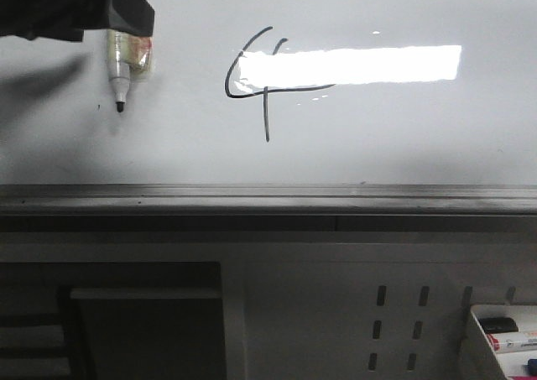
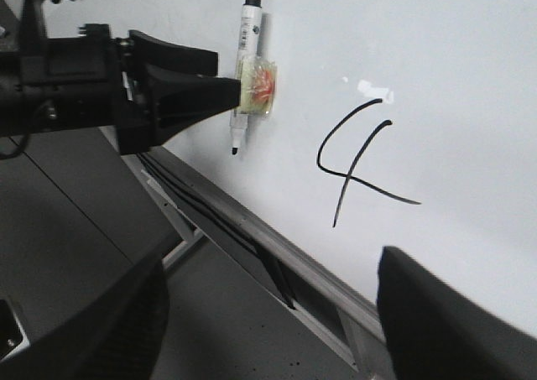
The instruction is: Write number 4 on whiteboard
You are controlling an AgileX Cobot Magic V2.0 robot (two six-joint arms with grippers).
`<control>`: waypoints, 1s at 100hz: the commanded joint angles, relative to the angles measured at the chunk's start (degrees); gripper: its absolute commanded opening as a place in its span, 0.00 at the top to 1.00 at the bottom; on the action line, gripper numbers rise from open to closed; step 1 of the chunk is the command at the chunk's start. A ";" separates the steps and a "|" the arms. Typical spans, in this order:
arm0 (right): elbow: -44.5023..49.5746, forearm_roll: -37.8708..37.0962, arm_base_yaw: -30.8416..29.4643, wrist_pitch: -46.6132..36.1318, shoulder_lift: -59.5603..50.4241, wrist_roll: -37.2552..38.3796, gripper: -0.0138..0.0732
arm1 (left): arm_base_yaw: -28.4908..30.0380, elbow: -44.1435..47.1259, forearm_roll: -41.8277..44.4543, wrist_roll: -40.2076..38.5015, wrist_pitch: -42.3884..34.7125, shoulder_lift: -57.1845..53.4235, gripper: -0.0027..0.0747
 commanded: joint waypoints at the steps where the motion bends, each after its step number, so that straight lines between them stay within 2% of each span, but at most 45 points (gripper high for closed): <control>1: -1.45 1.77 -0.58 -3.17 -0.88 -0.33 0.30 | 0.22 -0.54 0.88 4.41 0.06 -5.74 0.38; 11: -1.45 1.77 -0.58 -4.46 -1.35 -0.33 0.32 | 0.22 1.49 0.88 8.63 2.37 -11.76 0.39; 18: -1.17 1.77 -0.58 -6.24 -2.37 -0.33 0.39 | 0.22 3.04 0.88 11.12 3.83 -16.57 0.41; 31: 0.70 1.77 -0.58 -10.45 -5.53 -0.44 0.63 | 0.22 6.42 1.09 12.69 6.18 -25.86 0.53; 45: 6.56 1.77 -0.58 -16.04 -11.49 -3.15 0.93 | 0.22 10.32 1.09 13.73 7.21 -35.66 0.79; 54: 11.49 1.77 -0.58 -20.51 -17.40 -4.94 0.92 | 0.22 12.65 1.48 13.73 7.21 -41.14 1.00; 73: 22.64 1.77 -0.58 -27.78 -31.78 -5.51 0.92 | 0.22 18.77 1.50 13.73 7.61 -52.45 0.99; 100: 34.08 4.01 -0.58 -27.89 -47.03 -5.38 0.92 | 0.22 27.34 -2.46 13.73 7.82 -66.04 0.99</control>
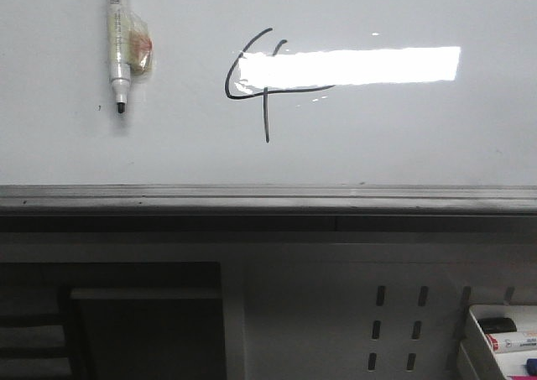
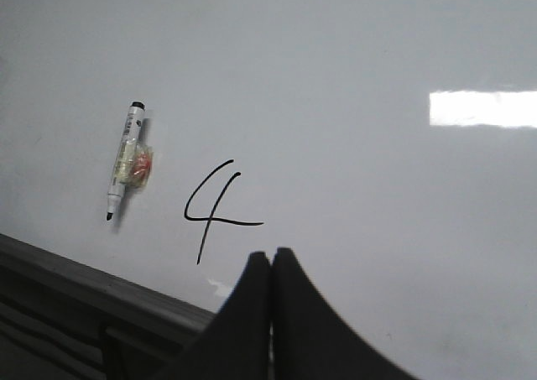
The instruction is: Write number 4 on whiteboard
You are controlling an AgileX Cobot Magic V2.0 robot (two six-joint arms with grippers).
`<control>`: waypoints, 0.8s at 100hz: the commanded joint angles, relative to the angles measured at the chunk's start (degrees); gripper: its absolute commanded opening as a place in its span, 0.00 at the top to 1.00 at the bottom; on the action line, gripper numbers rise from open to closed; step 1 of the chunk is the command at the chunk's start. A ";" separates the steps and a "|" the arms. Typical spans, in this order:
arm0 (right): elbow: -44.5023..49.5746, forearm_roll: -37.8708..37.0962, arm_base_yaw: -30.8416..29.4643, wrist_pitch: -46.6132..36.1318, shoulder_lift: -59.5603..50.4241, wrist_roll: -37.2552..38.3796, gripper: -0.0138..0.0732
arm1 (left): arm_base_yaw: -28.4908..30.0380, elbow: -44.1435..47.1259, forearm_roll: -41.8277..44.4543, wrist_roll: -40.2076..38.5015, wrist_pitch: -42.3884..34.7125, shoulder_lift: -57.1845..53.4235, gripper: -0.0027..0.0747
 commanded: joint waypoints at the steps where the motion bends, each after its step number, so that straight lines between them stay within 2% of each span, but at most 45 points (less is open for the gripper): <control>1: 0.90 2.38 -0.32 -3.00 -2.73 -0.72 0.92 | 0.22 0.32 -1.75 0.09 -1.15 -3.22 0.99; 25: 3.15 2.46 -0.32 -4.15 -4.36 -0.72 0.92 | 0.22 1.60 -2.64 0.09 -5.55 -7.44 0.99; 80: 3.20 2.46 -0.32 -5.34 -4.36 -0.72 0.92 | 0.22 1.60 -2.64 0.09 -5.23 -7.44 0.99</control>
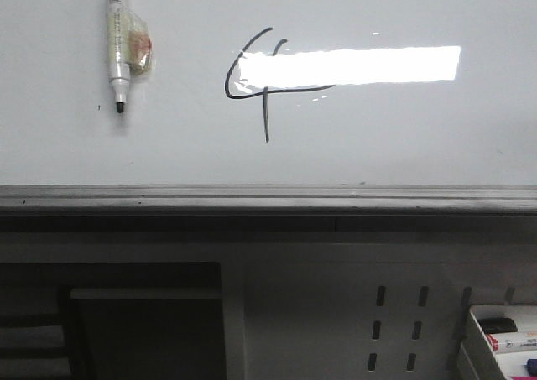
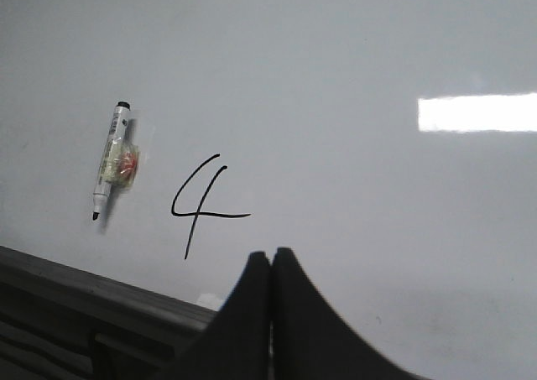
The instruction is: Write number 4 on whiteboard
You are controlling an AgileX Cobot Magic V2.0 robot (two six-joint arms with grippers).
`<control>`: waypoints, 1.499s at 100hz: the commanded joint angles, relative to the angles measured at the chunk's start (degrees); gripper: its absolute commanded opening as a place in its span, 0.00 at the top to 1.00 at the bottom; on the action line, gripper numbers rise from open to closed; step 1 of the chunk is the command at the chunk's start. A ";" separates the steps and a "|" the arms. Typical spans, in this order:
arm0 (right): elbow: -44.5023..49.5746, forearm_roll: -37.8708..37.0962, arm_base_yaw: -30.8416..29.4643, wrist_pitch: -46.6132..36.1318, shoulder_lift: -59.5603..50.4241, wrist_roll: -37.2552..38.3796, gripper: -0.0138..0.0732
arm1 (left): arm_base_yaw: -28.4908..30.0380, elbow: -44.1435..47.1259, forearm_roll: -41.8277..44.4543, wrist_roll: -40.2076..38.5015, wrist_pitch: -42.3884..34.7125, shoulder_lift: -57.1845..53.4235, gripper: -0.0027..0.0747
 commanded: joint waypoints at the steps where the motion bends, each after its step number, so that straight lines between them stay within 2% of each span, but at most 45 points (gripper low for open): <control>1: -1.57 0.99 -0.32 -3.00 0.61 -0.72 0.92 | 0.22 -1.46 0.24 -0.01 -0.82 -1.01 0.99; 58: -1.57 0.99 -0.32 -3.00 0.61 -0.72 0.92 | 0.22 -1.36 0.50 -0.01 -0.82 -1.01 0.99; 65: -1.57 0.99 -0.32 -3.00 0.61 -0.72 0.92 | 0.22 -1.35 4.31 -0.41 -0.52 -0.72 0.99; 69: -1.57 0.99 -0.32 -3.00 0.61 -0.72 0.92 | 0.45 -1.35 9.65 -1.02 0.25 -0.72 0.99; 76: -1.57 0.99 -0.32 -3.00 0.61 -0.72 0.92 | 2.06 -1.10 21.30 -7.75 1.98 -0.62 0.99; 82: -1.57 0.99 -0.32 -3.00 0.61 -0.72 0.92 | 4.72 -0.27 31.02 -18.37 2.18 0.00 0.99; 93: -1.57 0.99 -0.32 -3.00 0.61 -0.72 0.92 | 13.09 1.46 45.15 -37.84 2.97 1.02 0.99; 105: -1.57 0.99 -0.32 -3.00 0.61 -0.72 0.92 | 22.44 3.05 57.42 -52.51 3.36 1.02 0.99; 118: -1.57 0.99 -0.32 -3.00 0.61 -0.72 0.92 | 28.83 5.54 64.10 -60.01 3.48 1.02 0.99; 131: -1.57 0.99 -0.32 -3.00 0.61 -0.72 0.92 | 29.25 8.00 70.95 -63.10 3.60 0.08 0.99; 150: -1.57 0.99 -0.32 -3.00 0.61 -0.72 0.92 | 29.76 12.52 71.32 -63.10 2.82 -1.58 0.99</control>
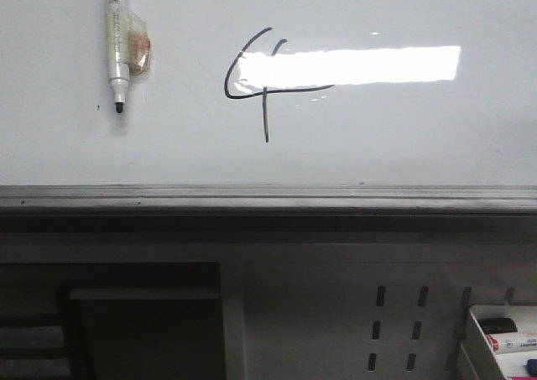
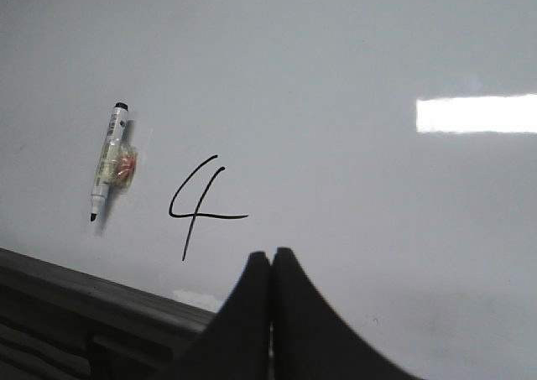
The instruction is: Write number 4 on whiteboard
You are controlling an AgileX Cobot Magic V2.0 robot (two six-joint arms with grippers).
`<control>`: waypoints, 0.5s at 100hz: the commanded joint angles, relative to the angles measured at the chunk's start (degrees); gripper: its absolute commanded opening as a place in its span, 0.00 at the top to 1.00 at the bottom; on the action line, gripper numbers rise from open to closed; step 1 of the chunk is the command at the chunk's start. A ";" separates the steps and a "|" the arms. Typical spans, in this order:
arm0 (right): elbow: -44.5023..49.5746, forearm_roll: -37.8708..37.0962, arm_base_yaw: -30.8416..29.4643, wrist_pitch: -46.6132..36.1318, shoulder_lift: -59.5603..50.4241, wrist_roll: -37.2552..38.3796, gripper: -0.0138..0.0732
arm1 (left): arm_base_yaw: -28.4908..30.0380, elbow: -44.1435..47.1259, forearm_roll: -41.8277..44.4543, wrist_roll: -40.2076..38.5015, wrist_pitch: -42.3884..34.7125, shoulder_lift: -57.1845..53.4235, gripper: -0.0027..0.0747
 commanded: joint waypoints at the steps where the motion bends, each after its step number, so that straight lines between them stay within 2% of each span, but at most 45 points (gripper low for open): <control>1: -1.57 0.99 -0.32 -2.78 0.61 -0.60 0.92 | 0.64 1.65 0.47 -0.85 -5.65 -1.58 0.99; 50: -1.57 0.99 -0.32 -3.25 0.61 -0.60 0.92 | 0.51 1.62 1.44 -0.85 -2.15 -1.57 0.99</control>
